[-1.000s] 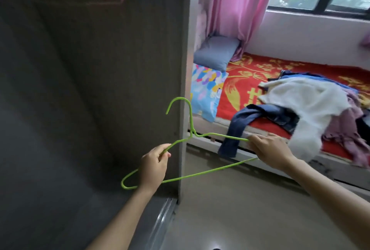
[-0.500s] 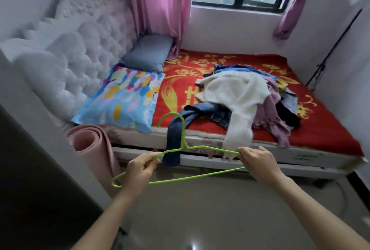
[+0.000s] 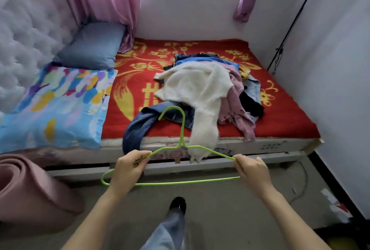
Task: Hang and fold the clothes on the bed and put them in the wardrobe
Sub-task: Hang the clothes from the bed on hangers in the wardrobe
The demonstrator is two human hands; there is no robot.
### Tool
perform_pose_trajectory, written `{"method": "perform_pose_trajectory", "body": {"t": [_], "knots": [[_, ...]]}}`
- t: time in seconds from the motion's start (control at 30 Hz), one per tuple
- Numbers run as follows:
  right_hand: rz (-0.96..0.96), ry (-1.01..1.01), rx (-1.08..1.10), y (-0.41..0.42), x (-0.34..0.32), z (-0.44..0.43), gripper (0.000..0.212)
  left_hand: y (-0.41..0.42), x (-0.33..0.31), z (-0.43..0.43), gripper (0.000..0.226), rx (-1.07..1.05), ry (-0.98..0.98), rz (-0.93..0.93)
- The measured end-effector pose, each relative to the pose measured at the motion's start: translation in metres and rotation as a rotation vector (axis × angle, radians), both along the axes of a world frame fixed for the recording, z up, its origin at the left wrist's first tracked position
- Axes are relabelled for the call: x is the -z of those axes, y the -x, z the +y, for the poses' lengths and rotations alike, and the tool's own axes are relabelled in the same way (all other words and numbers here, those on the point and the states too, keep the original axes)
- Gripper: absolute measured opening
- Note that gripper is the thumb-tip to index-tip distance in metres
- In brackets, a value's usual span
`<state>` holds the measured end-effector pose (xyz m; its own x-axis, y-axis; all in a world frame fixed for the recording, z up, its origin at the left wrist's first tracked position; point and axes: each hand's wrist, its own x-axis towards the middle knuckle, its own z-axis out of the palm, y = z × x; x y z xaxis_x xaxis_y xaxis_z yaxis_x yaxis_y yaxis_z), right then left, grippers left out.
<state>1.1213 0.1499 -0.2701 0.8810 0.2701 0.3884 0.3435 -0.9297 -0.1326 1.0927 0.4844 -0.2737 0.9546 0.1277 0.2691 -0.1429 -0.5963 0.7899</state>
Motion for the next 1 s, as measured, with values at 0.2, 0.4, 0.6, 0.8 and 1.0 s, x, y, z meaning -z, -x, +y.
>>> {"method": "perform_pose_trajectory", "body": {"t": [0.2, 0.4, 0.6, 0.8, 1.0], "knots": [[0.293, 0.079, 0.079, -0.115, 0.006, -0.007, 0.021, -0.111, 0.011, -0.006, 0.025, 0.036, 0.024, -0.035], [0.394, 0.02, 0.098, -0.217, -0.028, -0.042, 0.024, -0.227, 0.012, -0.067, 0.021, 0.123, -0.02, -0.103], [0.512, -0.477, 0.06, -0.268, -0.045, -0.066, 0.009, -0.313, 0.005, -0.153, 0.024, 0.293, -0.033, -0.067], [0.704, -0.716, 0.019, -0.336, -0.036, -0.099, 0.011, -0.375, 0.013, -0.199, 0.021, 0.294, -0.019, -0.039], [0.801, -0.656, -0.096, -0.443, -0.021, -0.148, 0.021, -0.457, 0.012, -0.253, 0.021, 0.196, -0.033, -0.016]]}}
